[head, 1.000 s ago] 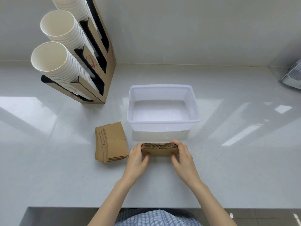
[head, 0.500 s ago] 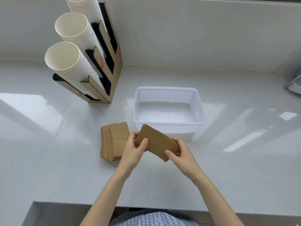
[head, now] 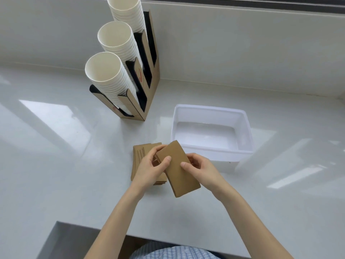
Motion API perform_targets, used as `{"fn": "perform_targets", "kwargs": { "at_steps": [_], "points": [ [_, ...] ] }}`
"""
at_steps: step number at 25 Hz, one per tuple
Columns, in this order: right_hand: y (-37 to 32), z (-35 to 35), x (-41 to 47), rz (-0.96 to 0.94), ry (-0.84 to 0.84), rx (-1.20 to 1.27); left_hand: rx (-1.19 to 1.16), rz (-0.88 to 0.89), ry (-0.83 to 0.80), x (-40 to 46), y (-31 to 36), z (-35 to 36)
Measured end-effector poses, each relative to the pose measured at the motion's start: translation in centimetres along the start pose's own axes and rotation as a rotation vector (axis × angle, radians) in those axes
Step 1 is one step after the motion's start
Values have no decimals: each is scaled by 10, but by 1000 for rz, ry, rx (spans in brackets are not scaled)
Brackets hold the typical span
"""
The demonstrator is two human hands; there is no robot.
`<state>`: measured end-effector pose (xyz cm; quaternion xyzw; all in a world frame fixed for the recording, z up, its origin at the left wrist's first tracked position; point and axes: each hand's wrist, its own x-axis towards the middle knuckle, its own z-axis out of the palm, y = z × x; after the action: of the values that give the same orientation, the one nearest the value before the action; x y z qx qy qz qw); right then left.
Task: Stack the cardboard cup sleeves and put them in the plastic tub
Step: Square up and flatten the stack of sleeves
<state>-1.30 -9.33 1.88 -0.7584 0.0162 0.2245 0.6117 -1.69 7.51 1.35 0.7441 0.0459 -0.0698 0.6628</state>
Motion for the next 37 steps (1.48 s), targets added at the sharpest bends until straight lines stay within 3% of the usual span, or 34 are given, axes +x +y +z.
{"fn": "perform_targets", "kwargs": {
  "at_steps": [5,10,16,19,24,30,37],
  "points": [
    [-4,22,25,93,24,93,-65,-75,105,9,-4,-27],
    [2,44,47,168,77,122,127,-225,264,14,-20,-50],
    [7,61,62,206,176,110,324,-485,177,23,-37,-46],
    [11,69,69,234,224,25,374,-480,143,25,-40,-41],
    [16,77,71,329,168,16,307,-477,114,30,-39,-46],
    [8,84,68,310,63,130,57,-455,112,23,-37,-44],
    [10,80,63,303,-6,78,-106,-495,93,18,-38,-45]
  ]
}}
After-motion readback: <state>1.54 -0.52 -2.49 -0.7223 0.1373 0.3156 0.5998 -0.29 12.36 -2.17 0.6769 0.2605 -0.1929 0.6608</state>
